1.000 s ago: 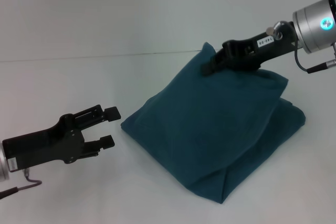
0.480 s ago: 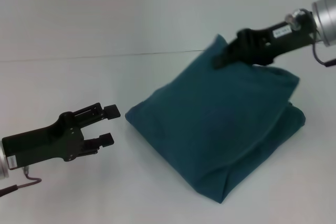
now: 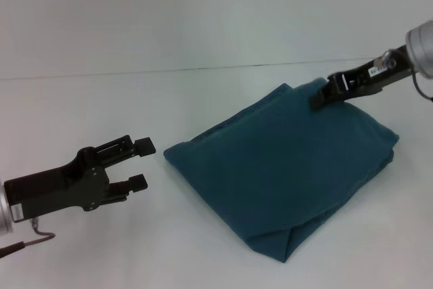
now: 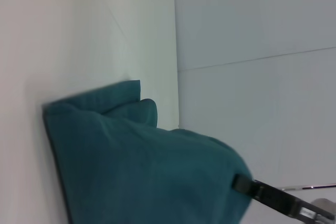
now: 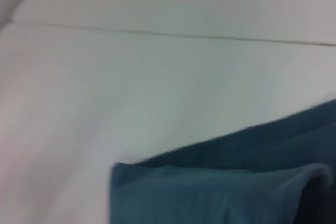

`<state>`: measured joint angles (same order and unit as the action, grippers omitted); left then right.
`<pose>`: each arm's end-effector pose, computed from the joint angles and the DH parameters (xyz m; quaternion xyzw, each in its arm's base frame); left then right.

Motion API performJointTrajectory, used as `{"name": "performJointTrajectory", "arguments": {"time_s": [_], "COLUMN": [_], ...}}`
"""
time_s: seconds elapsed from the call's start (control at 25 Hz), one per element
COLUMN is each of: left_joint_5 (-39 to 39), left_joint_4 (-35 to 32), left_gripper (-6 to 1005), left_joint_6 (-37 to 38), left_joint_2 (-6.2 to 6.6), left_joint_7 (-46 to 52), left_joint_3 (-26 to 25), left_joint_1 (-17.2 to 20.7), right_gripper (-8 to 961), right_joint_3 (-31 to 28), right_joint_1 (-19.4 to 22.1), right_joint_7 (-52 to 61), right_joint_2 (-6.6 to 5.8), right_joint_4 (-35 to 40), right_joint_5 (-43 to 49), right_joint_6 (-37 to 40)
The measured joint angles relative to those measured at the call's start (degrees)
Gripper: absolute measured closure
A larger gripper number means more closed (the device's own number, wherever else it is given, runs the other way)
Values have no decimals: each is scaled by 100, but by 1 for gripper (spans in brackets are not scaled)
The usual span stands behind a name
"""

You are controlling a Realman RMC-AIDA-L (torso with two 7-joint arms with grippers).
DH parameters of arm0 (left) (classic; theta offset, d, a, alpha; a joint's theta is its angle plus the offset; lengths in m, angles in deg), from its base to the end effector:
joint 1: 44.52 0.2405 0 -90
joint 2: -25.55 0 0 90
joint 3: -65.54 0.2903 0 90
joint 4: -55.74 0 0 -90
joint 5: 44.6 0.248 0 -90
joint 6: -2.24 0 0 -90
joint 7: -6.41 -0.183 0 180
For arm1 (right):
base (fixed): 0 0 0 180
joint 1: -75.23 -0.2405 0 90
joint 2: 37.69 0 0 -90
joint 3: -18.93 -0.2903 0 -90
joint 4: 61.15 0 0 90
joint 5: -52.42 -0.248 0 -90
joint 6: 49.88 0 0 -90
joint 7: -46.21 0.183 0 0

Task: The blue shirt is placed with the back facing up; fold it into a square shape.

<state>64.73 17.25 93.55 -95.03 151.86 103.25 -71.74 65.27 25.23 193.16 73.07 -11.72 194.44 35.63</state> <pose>-0.2951 0.3772 -0.0433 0.6379 0.6945 0.3301 0.0423 0.2228 0.5052 0.0307 -0.8395 0.5131 0.0231 0.1771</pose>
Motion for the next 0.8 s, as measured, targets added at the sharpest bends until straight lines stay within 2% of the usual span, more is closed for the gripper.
{"name": "performJointTrajectory", "arguments": {"time_s": [0.12, 0.36, 0.48, 0.6, 0.64, 0.8], "left_joint_5": [0, 0, 0, 0, 0, 0], "left_joint_4": [6, 8, 8, 8, 9, 9], "left_gripper": [63, 63, 63, 63, 63, 62], "left_joint_6": [-4, -16, -17, -17, -18, -17], "left_joint_2": [-3, -9, -9, -5, -4, 5], "left_joint_7": [0, 0, 0, 0, 0, 0], "left_joint_3": [0, -9, -37, -89, -95, -109], "left_joint_1": [17, 22, 24, 25, 24, 13], "right_gripper": [898, 898, 898, 897, 897, 882], "right_joint_3": [220, 502, 490, 461, 503, 534], "right_joint_1": [-5, 5, -26, -32, -35, -125], "right_joint_7": [-55, -91, -52, 76, 264, 463], "right_joint_2": [37, 188, 217, 241, 251, 262], "right_joint_4": [-137, -179, -43, 460, 761, 848], "right_joint_5": [184, 445, 396, 311, 518, 1103], "right_joint_6": [-388, -836, -647, -310, -219, -314]}}
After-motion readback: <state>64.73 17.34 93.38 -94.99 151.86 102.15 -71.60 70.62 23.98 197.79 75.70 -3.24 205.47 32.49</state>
